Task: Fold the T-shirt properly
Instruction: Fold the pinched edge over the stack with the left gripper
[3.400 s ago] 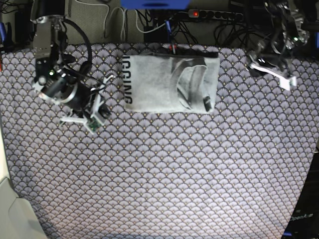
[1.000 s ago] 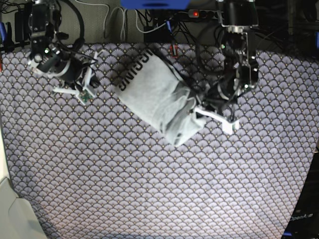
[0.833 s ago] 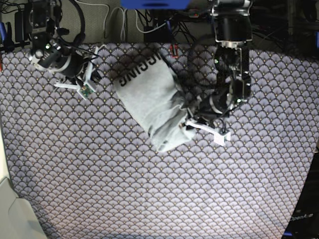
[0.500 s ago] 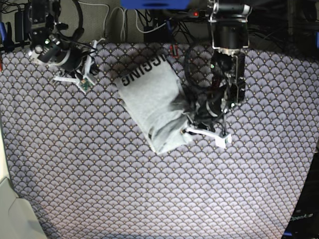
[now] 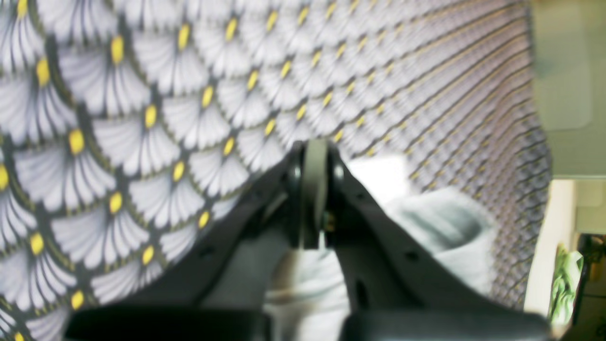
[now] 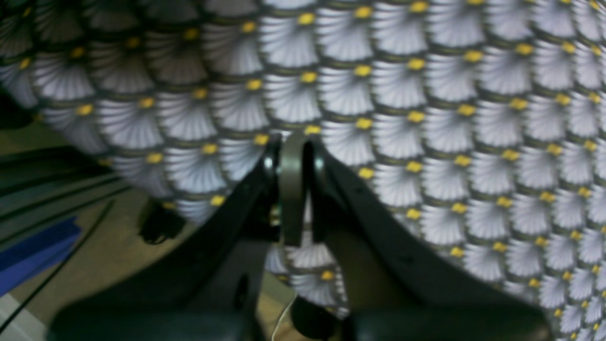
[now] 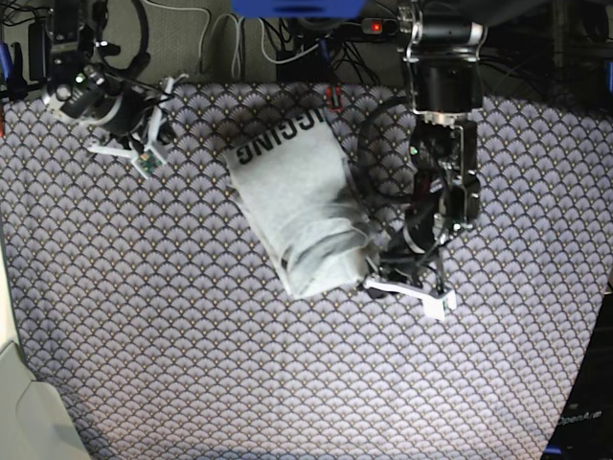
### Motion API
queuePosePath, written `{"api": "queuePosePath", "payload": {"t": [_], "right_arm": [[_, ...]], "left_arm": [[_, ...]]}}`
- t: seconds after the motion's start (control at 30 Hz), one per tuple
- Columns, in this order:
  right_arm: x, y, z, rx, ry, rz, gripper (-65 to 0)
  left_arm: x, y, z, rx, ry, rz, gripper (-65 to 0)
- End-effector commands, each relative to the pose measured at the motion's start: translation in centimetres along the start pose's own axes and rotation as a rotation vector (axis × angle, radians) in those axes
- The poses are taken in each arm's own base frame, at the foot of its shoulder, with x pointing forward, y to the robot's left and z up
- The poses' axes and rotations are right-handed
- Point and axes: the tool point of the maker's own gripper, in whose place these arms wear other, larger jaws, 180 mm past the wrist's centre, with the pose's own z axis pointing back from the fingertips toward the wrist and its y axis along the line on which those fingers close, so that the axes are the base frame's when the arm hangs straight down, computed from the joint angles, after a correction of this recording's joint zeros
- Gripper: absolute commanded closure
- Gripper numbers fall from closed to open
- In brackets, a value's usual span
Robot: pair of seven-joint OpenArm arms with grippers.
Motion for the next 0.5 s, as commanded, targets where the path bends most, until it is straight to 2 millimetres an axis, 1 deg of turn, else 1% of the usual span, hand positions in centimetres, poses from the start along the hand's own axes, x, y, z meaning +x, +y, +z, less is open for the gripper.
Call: {"api": "queuePosePath", "payload": {"t": [0.0,0.03,0.1,0.17,0.23,0.3,0.33,0.37,0.4,0.47], "right_arm": [[0.9,-0.9,0.6,-0.023,-0.037,0.004,0.0],[1.2,-1.6,0.8,-0.040,-0.047,0.000,0.0],[1.9,-2.8,1.0,-0.069,-0.063,-0.004,0.0],[2.5,-3.7,1.1,-0.089,-0.077,-0.007,0.0],[3.6,-4.3,1.1,-0.102,-0.097,-0.003,0.0],[4.7,-4.2,0.8,-0.097,-0.118,0.012,0.0],[5.6,-3.7,0.5,-0.083,-0.137,0.023,0.0],[6.4,-3.3,0.2,-0.070,-0.153,0.029,0.0],[6.8,-3.0,-0.1,-0.059,-0.157,0.029,0.0],[7.6,-2.4,-0.8,-0.036,-0.171,0.024,0.0]], "left_arm": [[1.4,-1.3,0.5,-0.038,-0.045,-0.013,-0.3],[2.0,-1.1,1.0,-0.037,-0.062,-0.030,-0.3],[2.6,0.3,2.3,-0.016,-0.082,-0.059,-0.3],[2.6,1.4,3.4,0.003,-0.087,-0.083,-0.3],[1.7,3.1,4.2,0.036,-0.073,-0.091,-0.3],[0.6,5.1,4.9,0.077,-0.060,-0.075,-0.3],[0.0,5.6,4.9,0.091,-0.054,-0.060,-0.3],[-0.9,6.0,4.7,0.097,-0.037,-0.041,-0.3],[-1.5,6.1,4.5,0.100,-0.022,-0.028,-0.3],[-2.4,5.8,3.6,0.096,0.004,-0.006,-0.3]]}}
